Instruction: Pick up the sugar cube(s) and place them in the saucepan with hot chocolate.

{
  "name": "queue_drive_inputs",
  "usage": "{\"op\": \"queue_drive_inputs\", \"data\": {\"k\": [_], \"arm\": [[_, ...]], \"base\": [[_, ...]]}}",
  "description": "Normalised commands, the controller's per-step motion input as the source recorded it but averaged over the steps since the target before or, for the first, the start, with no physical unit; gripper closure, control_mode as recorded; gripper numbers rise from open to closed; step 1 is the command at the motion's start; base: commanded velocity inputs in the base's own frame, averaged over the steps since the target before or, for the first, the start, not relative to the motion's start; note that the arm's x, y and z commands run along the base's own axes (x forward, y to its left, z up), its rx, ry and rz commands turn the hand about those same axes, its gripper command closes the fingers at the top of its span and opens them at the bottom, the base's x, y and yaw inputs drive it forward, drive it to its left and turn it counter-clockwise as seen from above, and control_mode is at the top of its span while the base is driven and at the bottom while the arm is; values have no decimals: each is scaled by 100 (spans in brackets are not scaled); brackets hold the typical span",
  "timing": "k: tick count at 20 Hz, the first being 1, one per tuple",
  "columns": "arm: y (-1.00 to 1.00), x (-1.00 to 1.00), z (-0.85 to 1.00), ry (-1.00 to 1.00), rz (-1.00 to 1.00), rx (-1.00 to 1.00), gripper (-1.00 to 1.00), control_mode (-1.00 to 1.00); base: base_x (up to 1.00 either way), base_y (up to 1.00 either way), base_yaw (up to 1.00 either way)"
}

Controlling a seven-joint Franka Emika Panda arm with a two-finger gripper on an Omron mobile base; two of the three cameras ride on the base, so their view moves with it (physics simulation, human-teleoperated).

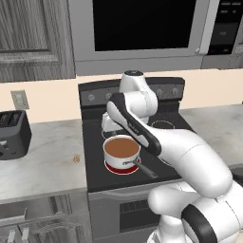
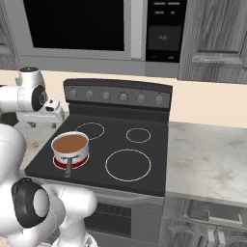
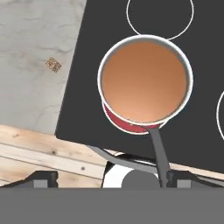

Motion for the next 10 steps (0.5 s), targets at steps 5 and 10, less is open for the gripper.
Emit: {"op": "queue_drive_inputs", "data": {"k": [5,10], "arm": [[86,0,-14,1,26,-11,-100,-100],[72,8,-33,2,26,-7,-100,-100]], "base": [[0,0,0],[0,0,0]]}}
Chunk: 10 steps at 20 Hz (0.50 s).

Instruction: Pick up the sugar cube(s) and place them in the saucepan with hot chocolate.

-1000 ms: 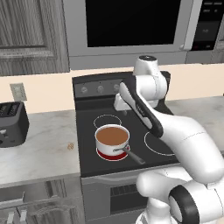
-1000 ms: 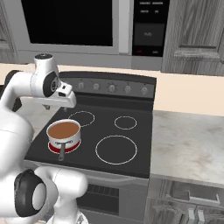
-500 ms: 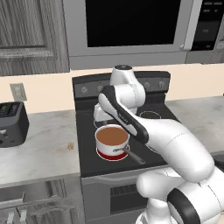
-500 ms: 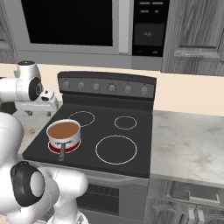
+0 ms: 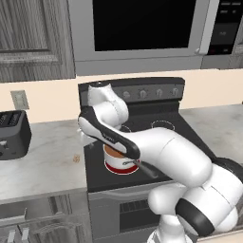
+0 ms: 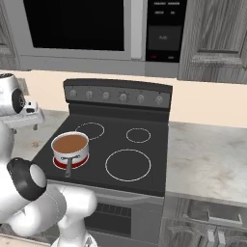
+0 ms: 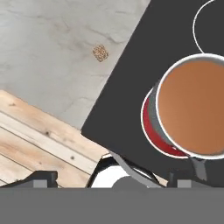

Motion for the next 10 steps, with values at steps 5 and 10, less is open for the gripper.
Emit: {"op": "queue_drive_inputs", "data": {"k": [5,10], "arm": [[56,11,-47,0,23,-6,-100,-100],[41,24,-48,9,20,-3,-100,-100]], "base": [[0,0,0],[0,0,0]]}}
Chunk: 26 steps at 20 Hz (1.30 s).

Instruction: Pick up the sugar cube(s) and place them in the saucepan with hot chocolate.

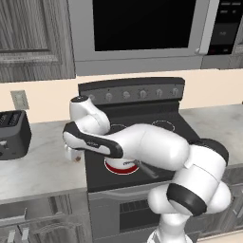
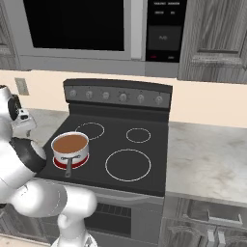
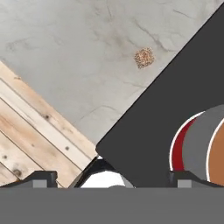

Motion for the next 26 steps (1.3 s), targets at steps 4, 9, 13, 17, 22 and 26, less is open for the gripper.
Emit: {"op": "queue_drive_inputs", "data": {"k": [4,9,13,17,22,26], "arm": [[17,45,-25,1,12,0,-100,-100],[4,57,-39,0,3,0,-100,-100],[6,57,-47,1,0,-2,-100,-100],[14,56,-42,3,0,-2,-100,-100],[33,42,-32,9,0,0,-100,-100],[27,34,-31,10,0,0,-100,-100]], "base": [[0,0,0],[0,0,0],[0,0,0],[0,0,0],[0,0,0],[0,0,0]]}}
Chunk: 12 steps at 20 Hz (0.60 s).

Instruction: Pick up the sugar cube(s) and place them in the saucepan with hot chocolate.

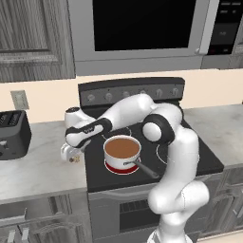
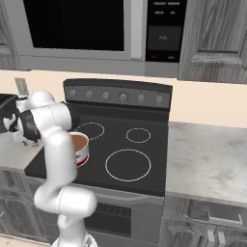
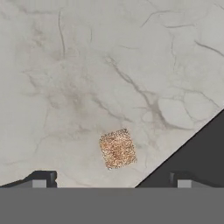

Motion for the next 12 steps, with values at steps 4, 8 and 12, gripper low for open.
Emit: {"op": "queue_drive_inputs", "data": {"k": [4,8,12], "arm": [[19,36,-35,9,0,-1,-100,-100],[8,27,-33,8,0,-1,-100,-100],[0,4,-29,5,2,0,-100,-100]], "base": [[0,0,0],[0,0,0],[0,0,0]]}}
